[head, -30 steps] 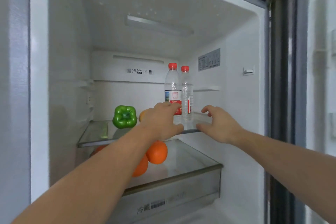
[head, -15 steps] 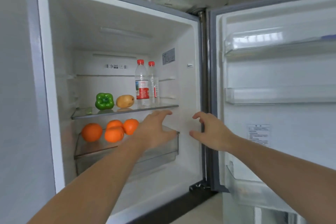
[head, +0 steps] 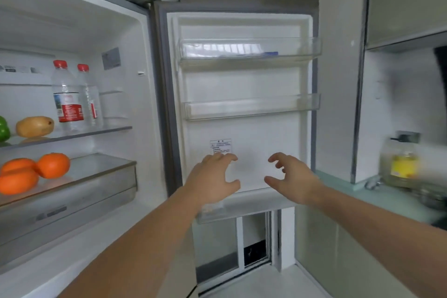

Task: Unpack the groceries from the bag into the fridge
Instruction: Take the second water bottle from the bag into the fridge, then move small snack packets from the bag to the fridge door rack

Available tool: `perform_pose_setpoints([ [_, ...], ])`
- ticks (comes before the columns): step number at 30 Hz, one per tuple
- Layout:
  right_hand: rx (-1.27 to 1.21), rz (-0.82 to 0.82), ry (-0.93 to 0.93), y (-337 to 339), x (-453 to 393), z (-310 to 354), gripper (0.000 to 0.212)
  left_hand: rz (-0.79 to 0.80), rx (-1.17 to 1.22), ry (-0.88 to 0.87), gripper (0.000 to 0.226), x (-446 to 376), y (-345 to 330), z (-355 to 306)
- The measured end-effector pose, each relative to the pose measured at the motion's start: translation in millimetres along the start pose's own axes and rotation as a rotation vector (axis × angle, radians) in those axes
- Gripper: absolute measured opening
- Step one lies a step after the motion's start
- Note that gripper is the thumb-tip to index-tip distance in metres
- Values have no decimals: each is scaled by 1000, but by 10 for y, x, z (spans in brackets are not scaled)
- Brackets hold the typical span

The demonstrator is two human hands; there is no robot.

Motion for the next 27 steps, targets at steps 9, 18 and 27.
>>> perform_pose_setpoints([
  [9,371,-134,-263,864,646,-708,52,35,116,-332,58,-463,-668,-1012],
  [18,494,-369,-617,1621,1726,-1105,56,105,277,-728,62,-428,-1087,-2442],
  [27,664,-557,-857,2493,3116,-1264,51,157,406,-987,59,250,-1096,-4125],
])
Point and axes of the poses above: each hand's wrist, its own x-axis away from the middle knuckle, its own y-axis out of the back of the hand, z = x × y, the point moved 8 cm from there along -x, towards the middle knuckle, and after that the axes turned 6 degrees about -x, right-handed, at the moved point
